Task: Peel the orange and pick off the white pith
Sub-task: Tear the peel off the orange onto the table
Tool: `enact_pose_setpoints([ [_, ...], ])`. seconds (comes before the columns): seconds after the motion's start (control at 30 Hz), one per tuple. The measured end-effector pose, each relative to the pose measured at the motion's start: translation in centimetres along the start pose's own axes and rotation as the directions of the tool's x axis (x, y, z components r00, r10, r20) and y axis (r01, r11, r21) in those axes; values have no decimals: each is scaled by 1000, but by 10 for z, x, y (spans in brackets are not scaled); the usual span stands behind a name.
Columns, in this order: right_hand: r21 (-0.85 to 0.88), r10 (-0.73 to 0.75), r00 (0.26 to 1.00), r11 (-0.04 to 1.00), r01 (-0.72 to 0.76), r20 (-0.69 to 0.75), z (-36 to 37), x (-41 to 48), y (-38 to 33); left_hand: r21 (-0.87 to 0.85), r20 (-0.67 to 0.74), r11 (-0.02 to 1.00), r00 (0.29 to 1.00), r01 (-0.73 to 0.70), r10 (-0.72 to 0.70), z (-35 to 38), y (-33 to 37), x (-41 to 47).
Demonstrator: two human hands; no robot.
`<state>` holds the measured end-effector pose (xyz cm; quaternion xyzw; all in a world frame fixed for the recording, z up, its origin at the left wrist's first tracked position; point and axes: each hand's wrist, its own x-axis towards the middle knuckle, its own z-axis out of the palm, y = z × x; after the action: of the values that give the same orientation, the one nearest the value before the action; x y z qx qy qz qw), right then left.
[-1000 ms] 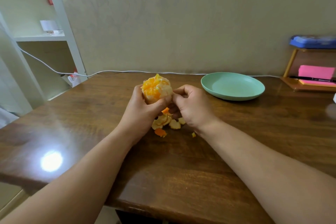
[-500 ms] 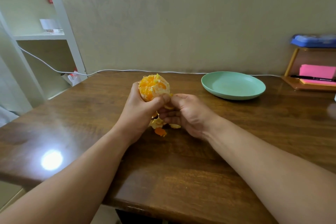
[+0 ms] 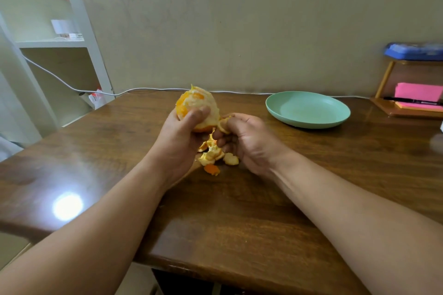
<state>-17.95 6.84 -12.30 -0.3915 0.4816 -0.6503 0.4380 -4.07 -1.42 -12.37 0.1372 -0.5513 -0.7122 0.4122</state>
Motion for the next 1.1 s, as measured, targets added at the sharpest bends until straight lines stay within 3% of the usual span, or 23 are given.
enact_pose_setpoints([
  [0.1,65,29,999,997,-32,44,-2,0,0,-160,14,981,994,111,-110,-2,6,-1],
  [0.17,-64,29,999,998,-26,34,-4,0,0,-184,-8,974,991,130,-133,-7,5,2],
  [0.2,-214,12,1000,977,-10,8,-5,-1,0,-174,-23,975,989,139,-145,-8,4,3],
  [0.3,-632,-103,994,773,56,-38,-6,-3,-1,-136,-65,976,981,171,-181,-8,0,5],
  [0.43,-824,-270,962,554,123,-38,-8,-3,-4,-197,-93,961,972,194,-215,-6,0,4],
  [0.57,-756,-245,966,646,103,-79,-6,-4,-2,-291,-6,925,967,243,-255,-2,3,0],
  [0.83,-571,-192,978,814,110,-85,-10,1,4,-46,-126,991,983,129,-134,-7,-3,7],
  [0.93,-552,-181,980,827,109,-77,-7,0,3,39,-108,993,989,108,-103,-7,-5,6],
  [1.1,-417,-195,965,902,107,-174,-12,5,2,-36,-65,993,991,116,-118,-7,-1,5],
])
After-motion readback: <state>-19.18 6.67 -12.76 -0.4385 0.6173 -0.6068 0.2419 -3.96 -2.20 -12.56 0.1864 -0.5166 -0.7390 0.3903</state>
